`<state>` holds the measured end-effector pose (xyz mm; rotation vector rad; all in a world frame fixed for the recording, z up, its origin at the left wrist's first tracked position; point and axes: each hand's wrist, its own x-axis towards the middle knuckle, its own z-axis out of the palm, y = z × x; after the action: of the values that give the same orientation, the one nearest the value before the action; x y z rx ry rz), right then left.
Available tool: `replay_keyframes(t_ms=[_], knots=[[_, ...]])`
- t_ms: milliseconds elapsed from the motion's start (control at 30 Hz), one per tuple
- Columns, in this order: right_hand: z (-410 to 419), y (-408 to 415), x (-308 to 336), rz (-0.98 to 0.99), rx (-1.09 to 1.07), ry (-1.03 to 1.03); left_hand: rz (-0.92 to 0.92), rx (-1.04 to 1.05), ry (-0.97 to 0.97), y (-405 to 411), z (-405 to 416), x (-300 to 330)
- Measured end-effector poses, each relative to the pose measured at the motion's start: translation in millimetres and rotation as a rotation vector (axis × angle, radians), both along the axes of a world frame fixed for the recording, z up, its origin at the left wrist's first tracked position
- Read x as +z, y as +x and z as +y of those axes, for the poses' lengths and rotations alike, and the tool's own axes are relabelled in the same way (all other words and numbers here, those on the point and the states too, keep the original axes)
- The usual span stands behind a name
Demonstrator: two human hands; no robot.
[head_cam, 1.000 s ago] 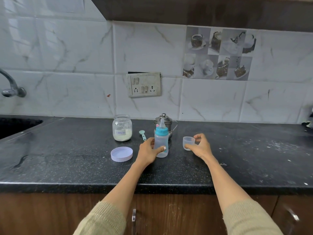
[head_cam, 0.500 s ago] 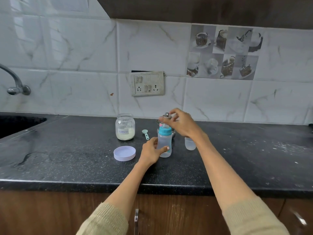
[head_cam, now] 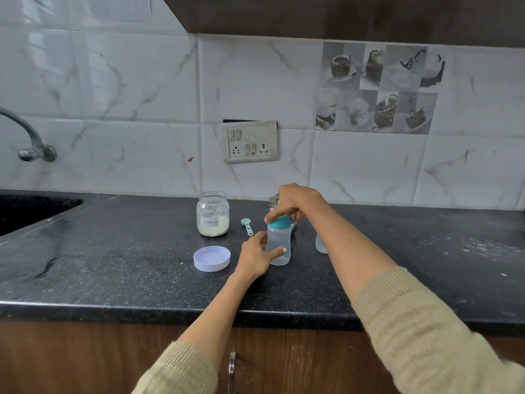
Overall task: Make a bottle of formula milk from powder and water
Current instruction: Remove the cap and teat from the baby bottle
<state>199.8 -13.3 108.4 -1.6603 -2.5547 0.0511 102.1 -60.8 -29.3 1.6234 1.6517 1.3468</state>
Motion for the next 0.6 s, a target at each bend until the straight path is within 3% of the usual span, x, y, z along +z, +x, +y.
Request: replay_keyframes(t_ms=[367,600], knots=[[10.7,-3.2,5.8,0.061,0.042,-0.188,0.083,0.006,-0.001,-2.4,-0.3,2.9],[8.1,0.9,2.6,0.061,0.022,-0.142,0.120,-0.048,-0.022,-4.7,3.3,5.5]])
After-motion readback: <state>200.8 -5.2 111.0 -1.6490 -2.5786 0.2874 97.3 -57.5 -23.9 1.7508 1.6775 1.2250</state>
